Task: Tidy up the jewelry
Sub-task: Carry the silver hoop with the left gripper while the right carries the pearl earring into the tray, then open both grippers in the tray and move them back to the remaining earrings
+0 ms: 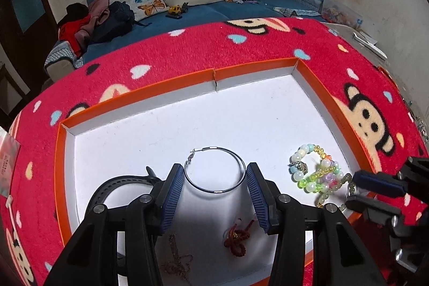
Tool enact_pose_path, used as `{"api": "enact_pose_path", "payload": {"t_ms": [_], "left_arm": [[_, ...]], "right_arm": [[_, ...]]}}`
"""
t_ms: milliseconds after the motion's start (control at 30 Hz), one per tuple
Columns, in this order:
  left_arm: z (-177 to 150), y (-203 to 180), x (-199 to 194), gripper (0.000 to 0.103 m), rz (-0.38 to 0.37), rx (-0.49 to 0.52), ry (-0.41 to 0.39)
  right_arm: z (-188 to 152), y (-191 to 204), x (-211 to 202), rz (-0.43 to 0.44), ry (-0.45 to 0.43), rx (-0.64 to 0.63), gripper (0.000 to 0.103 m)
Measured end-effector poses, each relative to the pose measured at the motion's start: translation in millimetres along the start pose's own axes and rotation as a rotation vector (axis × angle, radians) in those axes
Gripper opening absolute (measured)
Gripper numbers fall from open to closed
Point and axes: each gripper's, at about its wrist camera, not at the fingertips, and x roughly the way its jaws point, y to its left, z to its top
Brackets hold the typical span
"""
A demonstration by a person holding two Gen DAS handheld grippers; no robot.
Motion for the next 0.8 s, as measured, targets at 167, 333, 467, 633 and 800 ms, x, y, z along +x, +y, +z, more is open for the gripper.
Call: {"api": "enact_pose_path", "payload": {"t_ms": [167, 333, 467, 633, 800], "left_arm": [[0, 2, 2, 0.052, -0.007, -0.008, 0.008], [0, 5, -4, 0.054, -0.016, -0.020, 0.006], [-3, 7, -13, 0.054, -0.013, -0.023, -0.008], [-9, 9, -26, 0.054, -0.010, -0.027, -0.015], [-18, 10, -42, 0.054, -0.002, -0.026, -0.018]], "right_arm": [[2, 11, 4, 0.027, 0.004, -0.015, 0.020], [2, 18, 10, 0.049, 0.021, -0.020, 0.020], [0, 22, 11, 0.055, 0.033, -0.022, 0.020], [-1, 23, 12, 0.066, 0.044, -0.012, 0.020], [-2, 23, 12, 0.070, 0.048, -0.003, 0.021]]}}
